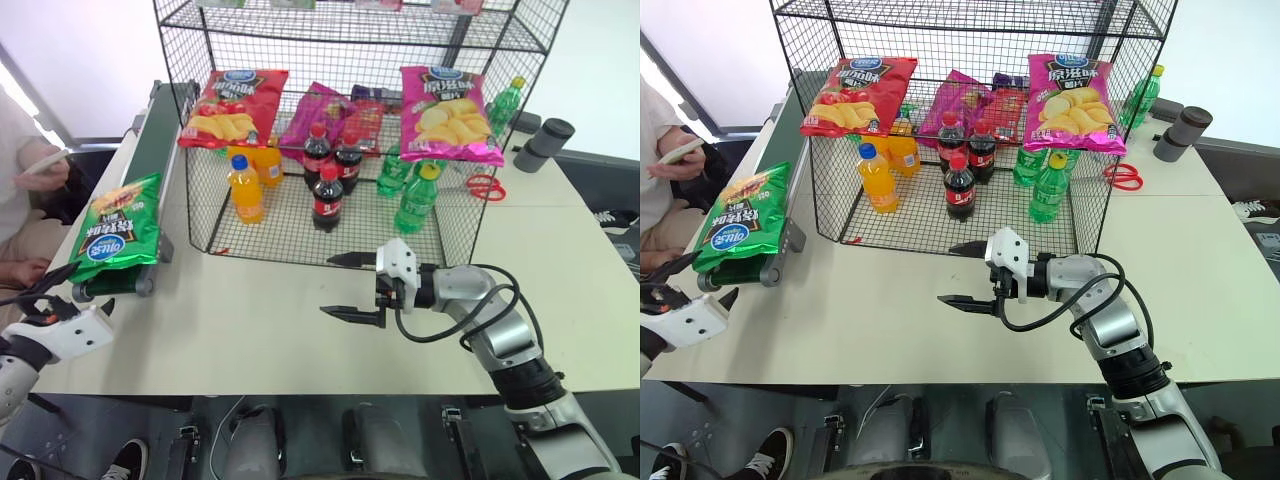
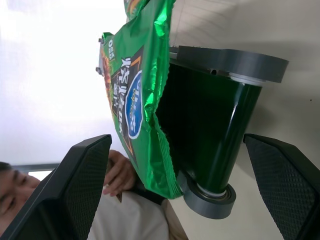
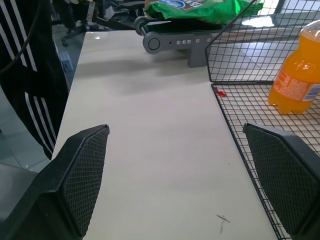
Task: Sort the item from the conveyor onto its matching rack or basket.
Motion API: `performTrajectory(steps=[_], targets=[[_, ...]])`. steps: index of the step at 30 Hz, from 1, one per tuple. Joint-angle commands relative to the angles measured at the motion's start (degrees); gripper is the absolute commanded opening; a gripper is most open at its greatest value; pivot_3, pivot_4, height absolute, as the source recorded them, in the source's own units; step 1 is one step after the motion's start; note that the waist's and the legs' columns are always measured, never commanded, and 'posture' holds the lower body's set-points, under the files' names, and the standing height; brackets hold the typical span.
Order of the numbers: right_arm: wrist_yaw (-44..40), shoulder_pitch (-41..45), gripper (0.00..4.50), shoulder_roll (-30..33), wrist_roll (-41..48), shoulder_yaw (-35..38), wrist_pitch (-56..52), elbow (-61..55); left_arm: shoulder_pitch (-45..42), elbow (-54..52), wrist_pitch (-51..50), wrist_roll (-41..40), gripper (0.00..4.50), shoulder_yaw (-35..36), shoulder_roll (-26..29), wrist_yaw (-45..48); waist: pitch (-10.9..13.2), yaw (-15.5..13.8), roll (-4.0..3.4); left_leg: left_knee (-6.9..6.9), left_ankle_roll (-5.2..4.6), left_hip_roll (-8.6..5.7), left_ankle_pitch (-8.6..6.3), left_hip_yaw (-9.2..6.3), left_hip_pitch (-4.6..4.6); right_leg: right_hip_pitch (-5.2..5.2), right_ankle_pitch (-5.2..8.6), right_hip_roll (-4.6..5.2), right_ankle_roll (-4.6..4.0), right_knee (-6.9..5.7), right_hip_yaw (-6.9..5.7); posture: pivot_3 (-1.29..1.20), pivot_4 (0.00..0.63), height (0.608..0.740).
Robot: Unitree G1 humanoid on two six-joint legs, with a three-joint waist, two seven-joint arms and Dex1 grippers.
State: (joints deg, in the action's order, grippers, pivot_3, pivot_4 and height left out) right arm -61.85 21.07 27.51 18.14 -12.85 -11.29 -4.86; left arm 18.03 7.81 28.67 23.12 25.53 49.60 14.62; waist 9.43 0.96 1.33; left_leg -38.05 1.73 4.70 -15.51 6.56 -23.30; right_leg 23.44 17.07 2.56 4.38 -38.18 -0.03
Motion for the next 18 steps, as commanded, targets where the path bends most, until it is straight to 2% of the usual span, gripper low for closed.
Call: performTrajectory(steps=[1,17,18], targets=[[0.13,0.96,4.47,0.19,0.05,1.10,1.12,-1.22,-0.55,-0.25,-0.24,-0.84,4.50,0.18,1.20,-0.23,0.00,-0.02,0.00,0.00,0.00,0.00,0.00,0.00,0.00,0.00,0.00,0.00,0.00,0.00,0.00,0.00,0.150,0.740],[0.75,0.63,4.47,-0.08,-0.56,0.75,1.73,-1.17,-3.47,0.08,-1.10,-0.80,4.50,-2.27,1.79,-0.01,0.00,-0.03,0.00,0.00,0.00,-0.02,0.00,0.01,0.00,0.00,0.00,-0.01,0.00,0.00,0.00,0.00,0.150,0.740],[0.82,0.62,4.49,-0.09,-0.61,0.78,1.79,-1.14,-3.62,-0.12,-1.42,-2.68,4.26,-2.60,1.68,1.63,0.00,-0.05,0.00,0.00,0.00,-0.02,0.00,0.01,0.00,0.00,0.00,-0.02,0.00,-0.01,0.00,0.00,0.150,0.740]])
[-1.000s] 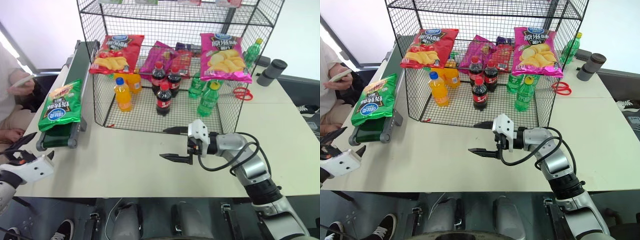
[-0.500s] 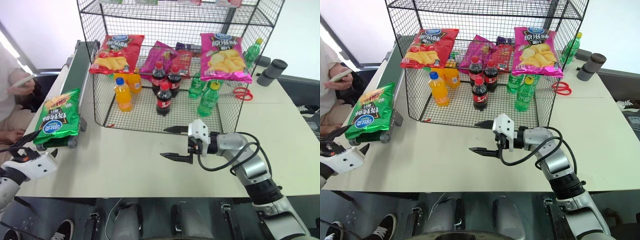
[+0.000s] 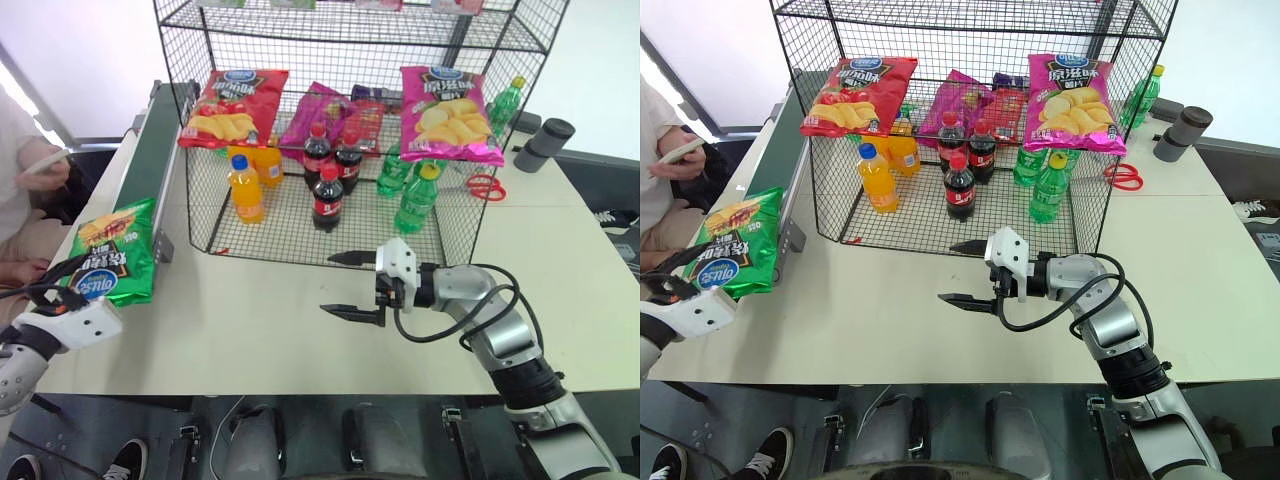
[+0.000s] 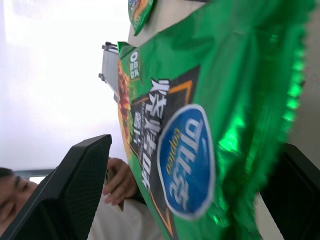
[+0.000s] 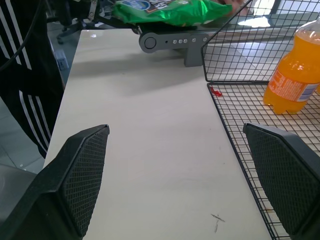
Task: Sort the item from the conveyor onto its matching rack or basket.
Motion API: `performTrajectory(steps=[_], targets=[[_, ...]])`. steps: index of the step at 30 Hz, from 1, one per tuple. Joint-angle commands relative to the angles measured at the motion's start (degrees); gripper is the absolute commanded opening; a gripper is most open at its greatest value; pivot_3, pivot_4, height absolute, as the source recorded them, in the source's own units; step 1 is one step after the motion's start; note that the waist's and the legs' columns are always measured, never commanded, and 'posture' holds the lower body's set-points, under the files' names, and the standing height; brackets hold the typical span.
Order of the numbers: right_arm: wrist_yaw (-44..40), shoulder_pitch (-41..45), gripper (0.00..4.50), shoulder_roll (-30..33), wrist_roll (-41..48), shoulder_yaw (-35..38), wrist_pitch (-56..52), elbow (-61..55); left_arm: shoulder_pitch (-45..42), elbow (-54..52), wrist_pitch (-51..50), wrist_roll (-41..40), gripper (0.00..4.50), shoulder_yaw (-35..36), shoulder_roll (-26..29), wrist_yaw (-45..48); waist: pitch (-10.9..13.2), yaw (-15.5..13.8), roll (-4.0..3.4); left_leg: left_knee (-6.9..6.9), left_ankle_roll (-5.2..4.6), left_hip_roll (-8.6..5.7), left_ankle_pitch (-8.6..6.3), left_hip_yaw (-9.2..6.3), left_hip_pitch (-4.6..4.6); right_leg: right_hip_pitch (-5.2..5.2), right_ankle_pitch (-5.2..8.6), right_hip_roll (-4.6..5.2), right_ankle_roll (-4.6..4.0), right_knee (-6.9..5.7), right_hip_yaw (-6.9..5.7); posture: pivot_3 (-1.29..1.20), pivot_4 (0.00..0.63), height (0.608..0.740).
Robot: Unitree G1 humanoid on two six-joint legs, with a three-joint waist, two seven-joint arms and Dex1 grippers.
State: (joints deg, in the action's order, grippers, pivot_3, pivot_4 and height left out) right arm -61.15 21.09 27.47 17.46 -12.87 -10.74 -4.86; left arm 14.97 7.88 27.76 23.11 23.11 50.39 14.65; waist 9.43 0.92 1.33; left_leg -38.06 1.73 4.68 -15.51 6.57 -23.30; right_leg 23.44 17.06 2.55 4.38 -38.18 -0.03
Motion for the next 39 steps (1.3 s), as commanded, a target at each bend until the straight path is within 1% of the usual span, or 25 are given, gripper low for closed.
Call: performTrajectory(steps=[1,2,4,5,8,9,10,16,18,20,21,22,23,24,25,26,28,29,30,31,32,34,36,38,39], targets=[[0.16,0.60,4.50,-0.07,0.03,0.82,1.28,-1.10,-0.65,-0.33,-0.74,-4.09,4.01,-0.43,0.82,2.82,0.00,-0.02,0.00,0.00,0.00,0.00,0.00,0.00,0.00,0.00,0.00,0.00,0.00,0.00,0.00,0.00,0.150,0.740],[0.18,0.56,4.50,-0.09,-0.02,0.83,1.30,-1.15,-0.62,-0.60,-0.88,-4.31,3.72,-0.47,0.90,3.17,0.00,-0.02,0.00,0.00,0.00,0.00,0.00,0.01,0.00,0.00,0.00,0.00,0.00,0.00,0.00,0.00,0.150,0.740],[0.26,0.54,4.50,-0.12,-0.17,0.86,1.48,-1.15,-0.54,-0.89,-1.05,-4.09,2.72,-0.36,0.97,3.09,0.00,-0.02,0.00,0.00,0.00,0.00,0.00,0.01,0.00,0.00,0.00,0.00,0.00,0.00,0.00,0.00,0.150,0.740],[0.32,0.54,4.50,-0.13,-0.24,0.88,1.61,-1.13,-0.50,-0.99,-1.14,-4.03,2.32,-0.28,0.94,3.00,0.00,-0.02,0.00,0.00,0.00,0.00,0.00,0.01,0.00,0.00,0.00,0.00,0.00,0.00,0.00,0.00,0.150,0.740],[0.33,0.75,4.50,-0.17,-0.39,0.90,1.95,-0.68,-0.21,-1.66,-1.23,-3.95,0.88,0.30,0.64,2.46,0.00,-0.04,0.00,0.00,0.00,-0.02,0.00,0.01,0.00,0.00,0.00,-0.01,0.00,0.00,0.00,0.00,0.150,0.740],[0.31,0.76,4.50,-0.17,-0.39,0.89,2.03,-0.60,-0.06,-1.92,-1.27,-4.06,0.35,0.45,0.60,2.50,0.00,-0.04,0.00,0.00,0.00,-0.02,0.00,0.01,0.00,0.00,0.00,-0.01,0.00,0.00,0.00,0.00,0.150,0.740],[0.29,0.77,4.50,-0.16,-0.45,0.85,2.19,-0.48,-0.42,-2.69,-2.17,-4.96,0.03,0.89,0.24,2.66,0.00,-0.05,0.00,0.00,0.00,-0.02,0.00,0.01,0.00,0.00,0.00,-0.01,0.00,0.00,0.00,0.00,0.150,0.740],[0.18,0.73,4.50,-0.17,-0.79,0.75,3.26,0.21,-3.65,-9.59,-6.01,-12.53,0.03,1.91,0.02,6.89,-0.02,-0.20,0.03,-0.02,0.01,-0.02,0.00,-0.02,-0.01,-0.02,0.00,0.00,0.00,-0.01,-0.01,0.00,0.150,0.740],[-0.44,0.59,4.50,0.41,-0.84,1.04,3.77,0.59,-3.41,-15.16,-9.31,-26.00,0.03,3.60,-1.58,12.73,-0.01,-0.08,0.03,-0.02,0.01,-0.03,0.00,0.00,-0.01,-0.01,0.00,0.01,0.00,0.00,0.00,0.00,0.150,0.740],[-1.07,0.57,4.50,1.11,-0.85,1.47,4.43,1.31,-2.36,-20.67,-13.55,-40.44,0.03,6.45,-2.03,19.67,-0.01,0.09,0.03,-0.02,0.01,0.01,0.00,0.00,-0.02,-0.01,0.00,0.00,0.01,0.00,0.02,0.00,0.150,0.740],[-1.27,0.66,4.50,1.33,-0.74,1.68,4.58,1.64,-1.55,-22.88,-15.41,-46.18,0.03,7.87,-1.84,22.84,-0.01,0.23,0.03,-0.02,0.01,0.02,0.00,-0.01,-0.02,0.00,0.00,-0.01,0.01,0.00,0.02,0.00,0.150,0.740],[-1.46,0.82,4.50,1.53,-0.50,1.99,4.66,2.05,0.49,-26.37,-21.01,-55.99,0.03,9.53,-1.81,26.55,-0.01,0.23,0.02,-0.02,0.01,0.05,0.00,-0.04,-0.03,0.00,0.00,-0.01,0.01,0.00,0.03,0.00,0.150,0.740],[-1.58,0.96,4.50,1.66,-0.31,2.19,4.72,2.34,1.95,-28.74,-25.11,-62.64,0.03,10.79,-1.77,28.97,0.00,0.34,0.02,-0.02,0.01,0.06,0.01,-0.06,-0.01,0.00,0.00,-0.01,0.01,-0.01,0.03,0.00,0.150,0.740],[-2.17,1.14,4.50,2.07,0.17,2.63,4.70,2.66,5.25,-31.54,-28.58,-68.98,0.03,12.31,-1.45,33.61,0.00,0.42,0.01,-0.02,0.02,0.10,0.01,-0.13,0.00,0.00,0.00,0.01,0.01,-0.02,0.06,0.00,0.150,0.740],[-2.63,1.35,4.50,2.41,0.56,3.12,4.75,3.12,7.84,-33.51,-32.82,-75.09,0.03,13.99,-1.31,36.34,0.01,0.46,0.00,-0.02,0.02,0.09,0.01,-0.16,0.01,-0.01,0.00,0.00,0.01,-0.02,0.07,0.00,0.150,0.740],[-3.07,1.55,4.50,2.76,1.11,3.78,4.57,3.62,9.76,-34.72,-37.07,-80.82,0.03,15.45,-1.08,37.55,0.01,0.47,0.00,-0.02,0.02,0.07,0.01,-0.18,0.03,-0.03,0.00,-0.02,0.01,-0.02,0.06,0.00,0.150,0.740],[-5.26,1.51,4.50,4.02,5.14,6.20,1.29,3.27,12.65,-36.87,-47.31,-96.17,0.03,17.22,0.00,37.85,0.02,0.27,-0.01,-0.03,0.02,0.05,0.01,-0.20,0.05,-0.06,0.00,-0.03,0.00,-0.02,0.06,0.00,0.150,0.740],[-6.20,1.37,4.50,4.69,9.92,8.52,-3.41,2.41,12.97,-37.61,-51.37,-103.23,0.03,16.87,0.54,37.90,0.02,0.01,-0.01,-0.03,0.02,0.04,0.01,-0.20,0.07,-0.07,0.00,-0.03,0.00,-0.02,0.06,0.00,0.150,0.740],[-6.77,1.30,4.50,5.09,13.24,10.12,-6.84,1.74,12.90,-37.99,-54.29,-107.76,0.03,16.83,0.85,37.86,0.02,-0.26,0.00,-0.09,0.03,0.03,0.02,-0.29,0.07,-0.14,0.00,-0.04,-0.01,-0.02,0.00,0.00,0.150,0.740],[-8.03,0.87,4.50,6.91,20.22,12.37,-14.55,-0.07,12.17,-37.28,-57.75,-111.01,0.03,14.89,1.55,38.69,0.02,-0.40,-0.01,-0.11,0.04,0.03,0.02,-0.36,0.11,-0.24,0.01,-0.03,-0.01,-0.02,-0.03,0.00,0.150,0.740],[-8.94,0.50,4.50,8.44,25.51,14.18,-20.69,-1.26,11.44,-36.51,-60.69,-112.55,0.03,12.94,2.24,39.85,0.04,-0.58,-0.03,-0.13,0.03,-0.02,0.02,-0.39,0.14,-0.29,0.01,-0.01,-0.02,-0.02,-0.03,0.00,0.150,0.740],[-10.44,-0.53,4.50,12.06,33.96,17.19,-31.06,-2.50,7.62,-34.27,-65.87,-116.87,0.03,8.45,2.55,41.23,0.03,-0.48,-0.05,-0.14,0.02,-0.09,0.02,-0.42,0.16,-0.34,0.06,0.04,-0.10,0.00,-0.02,0.00,0.150,0.740],[-11.41,-1.94,4.50,15.02,38.44,18.87,-37.00,-3.54,2.24,-31.70,-70.39,-118.77,0.03,3.78,2.60,43.27,0.02,-0.35,-0.01,-0.13,0.02,-0.14,0.02,-0.44,0.18,-0.37,0.11,0.05,-0.19,0.01,-0.02,0.00,0.150,0.740],[-10.68,-2.95,4.50,16.20,41.87,20.50,-40.57,-5.49,-4.84,-27.67,-74.64,-120.42,0.03,-1.22,1.36,44.01,0.01,-0.26,-0.01,-0.11,0.02,-0.20,0.02,-0.48,0.19,-0.37,0.11,-0.05,-0.19,0.02,-0.03,0.00,0.150,0.740],[-10.09,-3.42,4.50,16.69,43.55,21.03,-42.45,-6.76,-8.68,-25.40,-76.22,-119.23,0.03,-3.99,0.19,44.82,0.02,-0.03,-0.02,-0.10,0.02,-0.20,0.02,-0.47,0.20,-0.35,0.10,-0.10,-0.19,0.03,-0.02,0.00,0.150,0.740]])
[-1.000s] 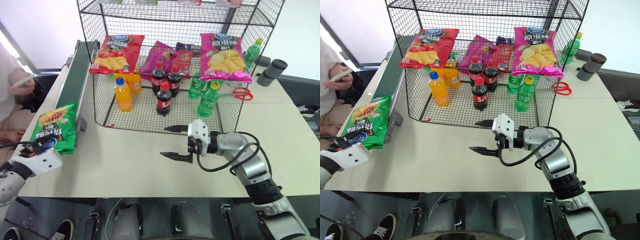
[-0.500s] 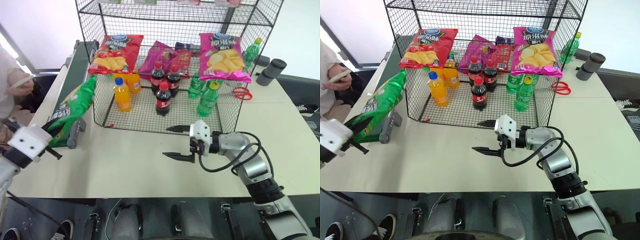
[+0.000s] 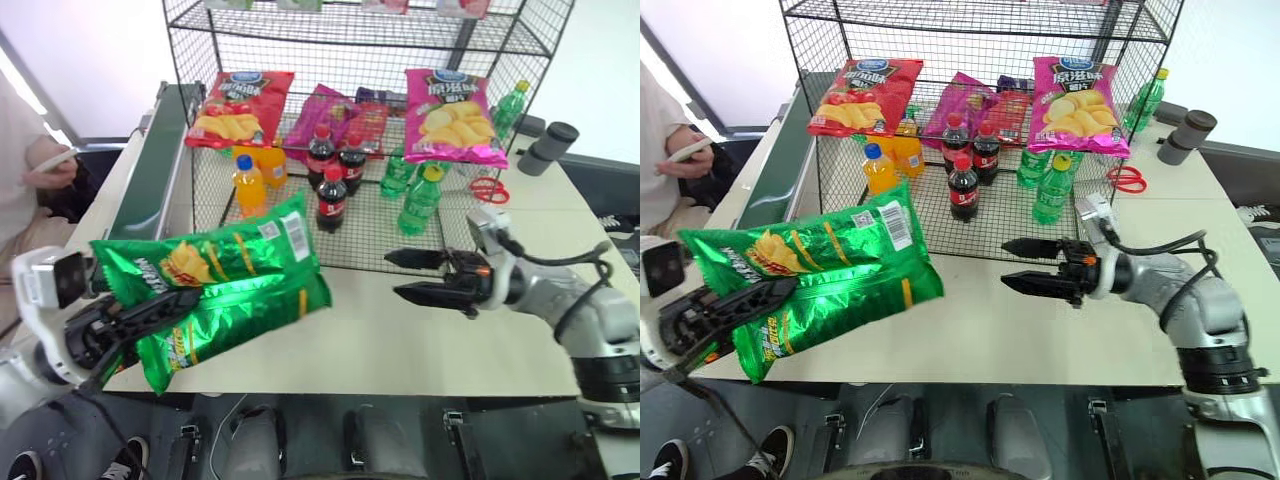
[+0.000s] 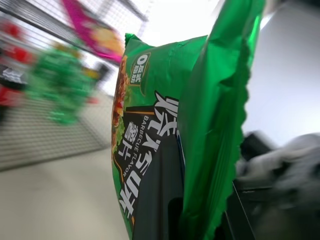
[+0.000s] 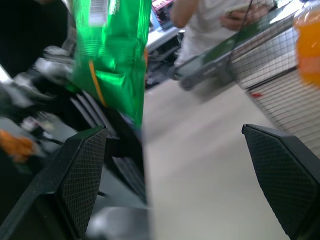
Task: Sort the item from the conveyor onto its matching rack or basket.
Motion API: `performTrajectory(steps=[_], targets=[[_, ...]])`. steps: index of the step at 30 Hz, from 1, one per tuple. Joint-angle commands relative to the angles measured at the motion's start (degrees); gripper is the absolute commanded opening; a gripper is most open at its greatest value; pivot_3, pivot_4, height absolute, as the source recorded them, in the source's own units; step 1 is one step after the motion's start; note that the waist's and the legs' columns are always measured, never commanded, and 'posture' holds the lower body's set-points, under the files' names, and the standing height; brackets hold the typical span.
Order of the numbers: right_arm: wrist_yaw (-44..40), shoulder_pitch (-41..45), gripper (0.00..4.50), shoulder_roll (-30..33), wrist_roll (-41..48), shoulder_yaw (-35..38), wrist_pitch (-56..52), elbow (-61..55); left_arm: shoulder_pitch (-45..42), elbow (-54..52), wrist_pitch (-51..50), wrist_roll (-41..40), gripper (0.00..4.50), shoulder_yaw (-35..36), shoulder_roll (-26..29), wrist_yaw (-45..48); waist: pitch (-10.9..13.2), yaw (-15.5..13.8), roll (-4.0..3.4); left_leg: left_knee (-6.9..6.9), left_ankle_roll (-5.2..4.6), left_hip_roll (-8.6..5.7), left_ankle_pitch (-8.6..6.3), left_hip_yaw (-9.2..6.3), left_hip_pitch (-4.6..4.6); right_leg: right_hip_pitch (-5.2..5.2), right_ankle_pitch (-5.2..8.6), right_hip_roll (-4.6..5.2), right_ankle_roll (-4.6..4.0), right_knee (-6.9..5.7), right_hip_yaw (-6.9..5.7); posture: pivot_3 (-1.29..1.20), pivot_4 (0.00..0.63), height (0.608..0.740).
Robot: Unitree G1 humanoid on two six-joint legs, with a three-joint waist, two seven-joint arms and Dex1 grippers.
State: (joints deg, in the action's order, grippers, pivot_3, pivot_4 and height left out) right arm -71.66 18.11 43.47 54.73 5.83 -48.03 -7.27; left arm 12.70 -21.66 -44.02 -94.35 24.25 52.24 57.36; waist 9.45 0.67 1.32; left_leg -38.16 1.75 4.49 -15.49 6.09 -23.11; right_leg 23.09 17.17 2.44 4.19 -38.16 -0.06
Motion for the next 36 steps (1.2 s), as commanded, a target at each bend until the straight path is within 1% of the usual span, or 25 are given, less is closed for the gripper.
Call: performTrajectory(steps=[1,2,6,7,9,11,17,20,22,26,30,33,36], targets=[[0.64,-1.06,4.50,0.98,7.03,2.49,-6.00,-5.75,-9.64,6.11,-5.61,0.03,0.03,-7.49,-2.68,3.11,0.00,0.35,-0.02,0.01,0.00,0.01,0.00,0.00,-0.02,0.03,-0.01,-0.05,0.01,-0.01,0.03,0.00,0.150,0.740],[0.94,-1.63,4.50,0.94,7.46,2.58,-6.40,-6.90,-11.92,7.51,-6.85,1.27,0.03,-8.98,-3.38,4.02,0.00,0.34,-0.02,0.02,0.00,0.01,0.00,0.00,-0.01,0.04,-0.06,-0.10,0.11,-0.02,0.06,0.00,0.150,0.740],[4.38,-2.85,4.50,-0.99,8.33,2.15,-7.47,-10.31,-21.85,13.02,-12.25,2.00,0.03,-13.67,-7.45,5.35,0.00,0.24,0.00,0.04,0.00,0.02,0.00,-0.03,-0.10,0.14,-0.09,-0.16,0.17,-0.01,0.09,0.00,0.150,0.740],[6.01,-2.37,4.50,-1.93,8.92,2.40,-7.74,-10.34,-23.81,13.60,-12.97,3.55,0.03,-15.04,-8.41,6.05,0.01,0.13,0.00,0.03,0.00,0.02,0.00,-0.05,-0.15,0.18,-0.09,-0.17,0.17,-0.01,0.08,0.00,0.150,0.740],[8.37,-0.97,4.50,-3.32,11.17,3.26,-8.78,-10.47,-26.49,14.79,-14.40,6.15,0.03,-16.73,-9.72,7.57,0.00,0.06,0.01,0.02,0.00,-0.01,0.00,-0.06,-0.19,0.19,-0.09,-0.15,0.17,0.01,0.08,0.00,0.150,0.740],[8.80,-0.78,4.50,-3.49,10.26,2.50,-8.22,-12.00,-28.29,17.02,-15.94,7.23,0.03,-17.25,-10.77,8.68,0.00,0.09,0.00,0.01,0.00,-0.06,0.00,-0.04,-0.21,0.21,-0.10,-0.11,0.18,0.01,0.11,0.00,0.150,0.740],[10.26,-1.24,4.50,-4.09,14.33,1.55,-11.08,-14.28,-30.06,19.03,-15.05,15.40,0.03,-18.80,-13.34,12.84,0.01,0.05,0.01,0.02,0.00,-0.05,0.00,-0.09,-0.24,0.22,-0.09,-0.12,0.18,0.02,0.09,0.00,0.150,0.740],[9.87,-1.09,4.50,-3.60,14.30,0.50,-11.95,-15.20,-30.08,18.36,-15.48,16.95,0.03,-18.50,-14.64,13.23,0.01,0.04,0.01,0.02,0.00,-0.05,0.00,-0.11,-0.25,0.22,-0.09,-0.09,0.18,0.03,0.08,0.00,0.150,0.740],[11.06,-0.25,4.50,-4.11,13.38,-1.31,-12.79,-15.06,-29.94,18.01,-15.35,17.83,0.03,-18.19,-15.49,13.36,0.01,0.05,0.01,0.02,0.00,-0.05,0.00,-0.11,-0.25,0.22,-0.09,-0.09,0.18,0.03,0.08,0.00,0.150,0.740],[14.20,1.01,4.50,-7.10,12.42,-3.85,-12.85,-14.05,-29.63,17.52,-15.19,19.00,0.03,-17.28,-16.52,13.60,0.01,0.21,0.01,0.02,0.00,-0.04,0.00,-0.13,-0.25,0.23,-0.09,-0.11,0.18,0.02,0.08,0.00,0.150,0.740],[14.70,1.66,4.50,-7.23,12.64,-4.84,-13.49,-14.05,-29.28,16.87,-14.58,20.52,0.03,-16.86,-16.65,14.12,0.01,0.02,0.01,0.02,0.00,-0.03,0.00,-0.13,-0.28,0.25,-0.09,-0.10,0.18,0.04,0.08,0.00,0.150,0.740],[14.53,2.09,3.61,-6.68,12.28,-5.04,-13.57,-13.53,-29.13,16.53,-14.20,21.32,0.00,-16.50,-16.85,14.35,0.01,-0.01,0.01,0.01,0.00,-0.05,0.00,-0.13,-0.29,0.24,-0.09,-0.07,0.18,0.05,0.08,0.00,0.150,0.740],[14.31,1.66,2.17,-5.90,11.69,-5.20,-13.70,-13.66,-29.19,16.56,-13.81,21.78,0.00,-16.01,-17.45,14.18,0.01,0.04,0.01,0.02,0.00,-0.05,0.00,-0.13,-0.29,0.24,-0.09,-0.07,0.18,0.05,0.07,0.00,0.150,0.740]])
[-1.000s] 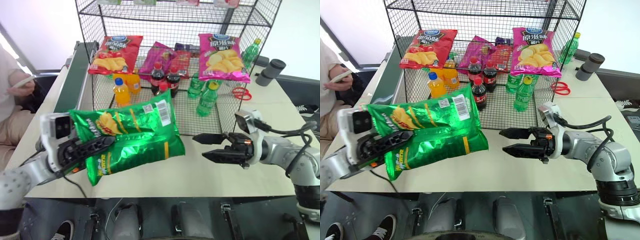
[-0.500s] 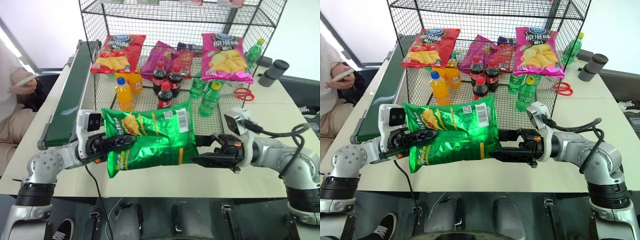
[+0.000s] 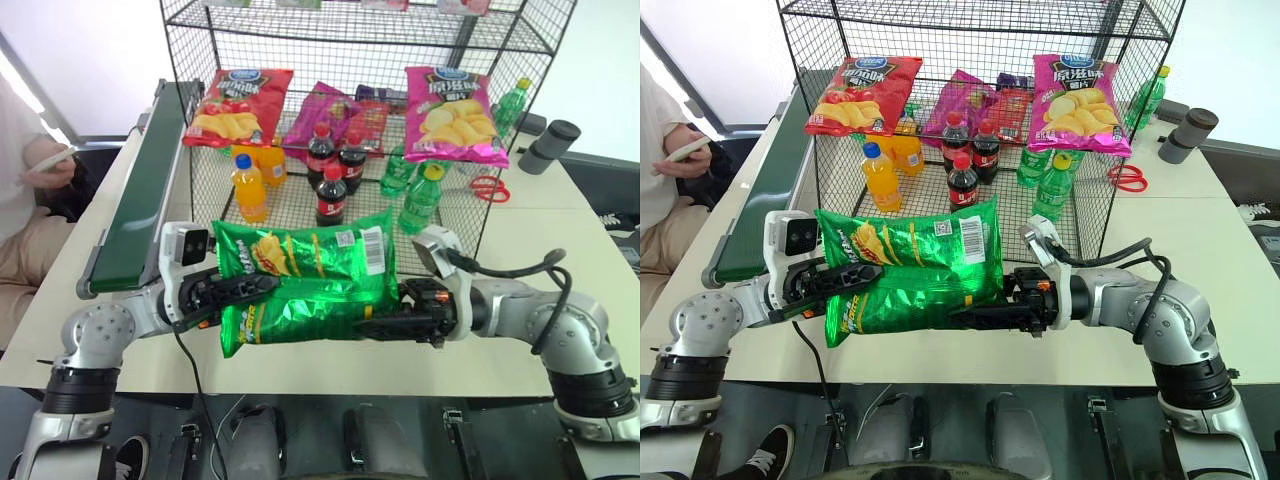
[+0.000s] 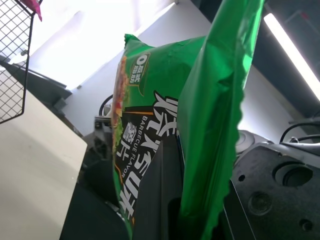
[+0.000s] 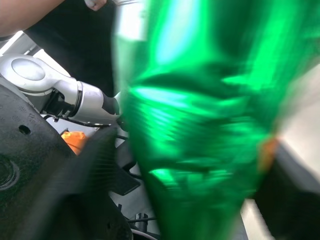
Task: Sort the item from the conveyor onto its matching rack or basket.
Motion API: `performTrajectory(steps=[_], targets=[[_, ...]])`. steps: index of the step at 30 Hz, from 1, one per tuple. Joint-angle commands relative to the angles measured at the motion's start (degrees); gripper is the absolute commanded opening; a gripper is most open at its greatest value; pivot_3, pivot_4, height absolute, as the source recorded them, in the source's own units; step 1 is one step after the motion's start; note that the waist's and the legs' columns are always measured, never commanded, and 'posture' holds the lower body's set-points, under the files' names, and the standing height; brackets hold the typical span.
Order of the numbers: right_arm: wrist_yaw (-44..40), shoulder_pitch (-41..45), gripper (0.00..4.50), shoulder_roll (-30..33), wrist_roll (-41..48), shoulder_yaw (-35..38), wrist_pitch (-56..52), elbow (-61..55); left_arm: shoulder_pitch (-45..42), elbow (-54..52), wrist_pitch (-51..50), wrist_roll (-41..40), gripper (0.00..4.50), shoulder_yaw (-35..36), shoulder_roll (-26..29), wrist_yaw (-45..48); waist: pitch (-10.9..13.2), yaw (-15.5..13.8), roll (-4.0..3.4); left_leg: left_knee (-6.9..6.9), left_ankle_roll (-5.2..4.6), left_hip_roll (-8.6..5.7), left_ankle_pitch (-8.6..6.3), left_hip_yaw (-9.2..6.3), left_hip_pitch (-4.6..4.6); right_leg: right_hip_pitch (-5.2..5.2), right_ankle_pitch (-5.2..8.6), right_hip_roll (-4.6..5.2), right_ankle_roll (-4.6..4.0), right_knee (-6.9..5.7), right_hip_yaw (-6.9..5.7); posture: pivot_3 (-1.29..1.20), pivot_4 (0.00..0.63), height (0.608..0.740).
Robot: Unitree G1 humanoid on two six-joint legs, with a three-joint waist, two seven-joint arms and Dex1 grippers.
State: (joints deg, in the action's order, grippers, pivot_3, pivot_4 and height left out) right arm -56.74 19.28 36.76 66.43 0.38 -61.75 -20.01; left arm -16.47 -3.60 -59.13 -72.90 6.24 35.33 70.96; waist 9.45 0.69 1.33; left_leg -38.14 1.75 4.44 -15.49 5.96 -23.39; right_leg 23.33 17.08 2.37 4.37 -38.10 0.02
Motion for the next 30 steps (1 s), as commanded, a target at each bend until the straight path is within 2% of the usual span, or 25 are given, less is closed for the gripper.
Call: performTrajectory(steps=[1,9,14,16,19,25,26,30], targets=[[-0.47,0.19,1.74,1.11,0.04,0.39,-0.26,-0.90,-0.09,-1.45,1.54,0.48,0.00,2.22,-0.86,0.40,0.00,0.01,0.00,0.00,0.00,0.00,0.00,-0.01,0.00,0.00,0.00,-0.01,0.00,0.00,0.00,0.00,0.150,0.740],[-1.36,-0.85,1.74,2.16,-0.91,0.70,0.64,-1.16,-0.07,-1.16,3.38,3.60,0.00,2.87,-1.41,-0.53,0.00,0.04,0.00,0.00,0.00,0.01,0.00,-0.01,0.00,0.00,0.00,-0.02,0.00,0.00,0.00,0.00,0.150,0.740],[-0.89,-0.38,0.31,1.77,-3.00,0.42,1.94,-0.08,-0.34,-1.12,4.33,5.15,0.00,2.92,-1.97,-1.06,0.00,0.03,0.00,0.00,0.00,0.01,0.00,-0.01,-0.01,0.00,0.00,-0.01,0.00,0.00,0.00,0.00,0.150,0.740],[-1.03,-0.37,0.28,1.73,-3.46,0.26,2.31,-0.14,-0.36,-1.08,3.78,4.82,0.00,3.00,-1.99,-1.38,0.00,0.04,0.00,0.00,0.00,0.01,0.00,-0.01,0.00,0.01,0.00,-0.01,0.00,0.00,0.00,0.00,0.150,0.740],[-0.66,-0.40,0.28,1.58,-4.29,0.10,2.89,-0.30,-0.14,-1.36,4.76,5.28,0.94,3.53,-2.50,-2.52,0.01,0.08,0.01,0.00,0.00,0.01,0.00,-0.01,0.00,0.01,0.00,-0.02,0.00,0.00,0.00,0.00,0.150,0.740],[-1.20,-0.40,0.27,1.84,-6.24,0.86,4.53,0.08,1.40,-1.78,2.79,3.97,3.86,5.58,-0.93,-2.14,0.01,0.11,0.01,0.00,0.00,0.01,0.00,-0.01,-0.01,0.01,0.00,-0.01,0.00,0.01,0.00,0.00,0.150,0.740],[-1.38,-0.33,0.26,2.33,-7.05,1.11,5.18,0.19,1.79,-1.77,2.74,3.82,4.47,6.14,-0.55,-1.94,0.01,0.10,0.01,0.01,0.00,0.01,0.00,-0.01,-0.01,0.02,0.00,-0.01,0.00,0.01,0.00,0.00,0.150,0.740],[-1.71,-0.90,0.26,4.15,-11.64,2.49,9.75,0.05,3.06,-1.40,4.71,5.41,4.50,8.30,-0.32,-3.84,0.01,0.07,0.01,0.01,0.00,0.01,0.00,-0.01,-0.01,0.02,0.00,0.00,0.00,0.02,0.00,0.00,0.150,0.740]])
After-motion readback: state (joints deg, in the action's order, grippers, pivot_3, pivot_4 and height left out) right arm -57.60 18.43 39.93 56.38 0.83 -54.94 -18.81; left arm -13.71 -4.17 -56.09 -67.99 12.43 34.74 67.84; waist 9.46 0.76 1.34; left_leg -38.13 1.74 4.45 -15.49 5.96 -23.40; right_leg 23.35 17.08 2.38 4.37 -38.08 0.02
